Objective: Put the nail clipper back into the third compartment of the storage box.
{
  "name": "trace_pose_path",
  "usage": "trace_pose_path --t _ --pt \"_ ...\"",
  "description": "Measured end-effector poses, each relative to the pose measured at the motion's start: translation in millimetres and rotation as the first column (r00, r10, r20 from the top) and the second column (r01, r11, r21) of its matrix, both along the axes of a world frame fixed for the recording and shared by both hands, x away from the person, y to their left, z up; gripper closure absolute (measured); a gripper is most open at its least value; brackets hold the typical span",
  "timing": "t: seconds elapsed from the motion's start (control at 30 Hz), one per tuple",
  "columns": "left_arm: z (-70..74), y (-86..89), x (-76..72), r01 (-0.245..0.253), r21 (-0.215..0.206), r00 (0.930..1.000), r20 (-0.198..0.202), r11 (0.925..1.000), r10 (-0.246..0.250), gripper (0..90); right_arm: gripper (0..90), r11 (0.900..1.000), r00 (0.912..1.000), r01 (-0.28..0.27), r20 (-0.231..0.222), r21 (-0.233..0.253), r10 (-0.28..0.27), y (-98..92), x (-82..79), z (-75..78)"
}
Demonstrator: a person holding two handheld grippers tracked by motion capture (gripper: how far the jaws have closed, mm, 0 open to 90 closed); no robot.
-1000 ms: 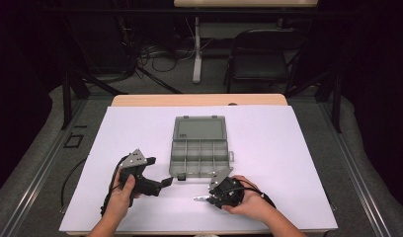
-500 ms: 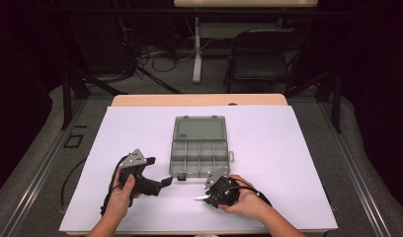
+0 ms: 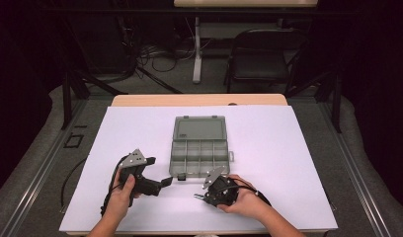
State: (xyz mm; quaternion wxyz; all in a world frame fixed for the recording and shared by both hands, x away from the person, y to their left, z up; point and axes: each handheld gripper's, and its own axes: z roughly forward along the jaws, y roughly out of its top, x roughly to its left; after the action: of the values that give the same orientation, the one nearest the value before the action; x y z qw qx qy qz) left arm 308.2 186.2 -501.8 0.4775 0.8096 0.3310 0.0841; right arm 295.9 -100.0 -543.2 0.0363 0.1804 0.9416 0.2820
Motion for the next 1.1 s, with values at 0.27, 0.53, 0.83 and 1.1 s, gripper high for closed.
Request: trace_pose_path --t 0.27,0.53,0.83,1.1 --pt "0.3 1.0 0.1 -0.001 -0.004 1.0000 0.000 1.0000 0.001 0.4 79.8 1.000 0.9998 0.017 -0.008 0.002 -0.017 0.4 0.2 0.2" --pt "0.9 2.0 0.4 -0.004 -0.005 1.0000 0.003 1.0000 0.004 0.4 79.9 0.999 0.9992 0.033 -0.025 0.019 -0.032 -1.5 1.7 -0.2" --pt "1.2 2.6 0.1 -0.012 -0.007 0.9999 0.003 0.9999 0.012 0.4 79.9 0.998 0.9979 0.043 -0.049 0.040 -0.041 -4.1 2.3 1.3" --pt "2.6 3.5 0.0 -0.015 -0.006 0.9999 0.005 0.9999 0.015 0.4 79.9 0.997 0.9976 0.049 -0.051 0.052 -0.046 -4.6 2.4 7.1"
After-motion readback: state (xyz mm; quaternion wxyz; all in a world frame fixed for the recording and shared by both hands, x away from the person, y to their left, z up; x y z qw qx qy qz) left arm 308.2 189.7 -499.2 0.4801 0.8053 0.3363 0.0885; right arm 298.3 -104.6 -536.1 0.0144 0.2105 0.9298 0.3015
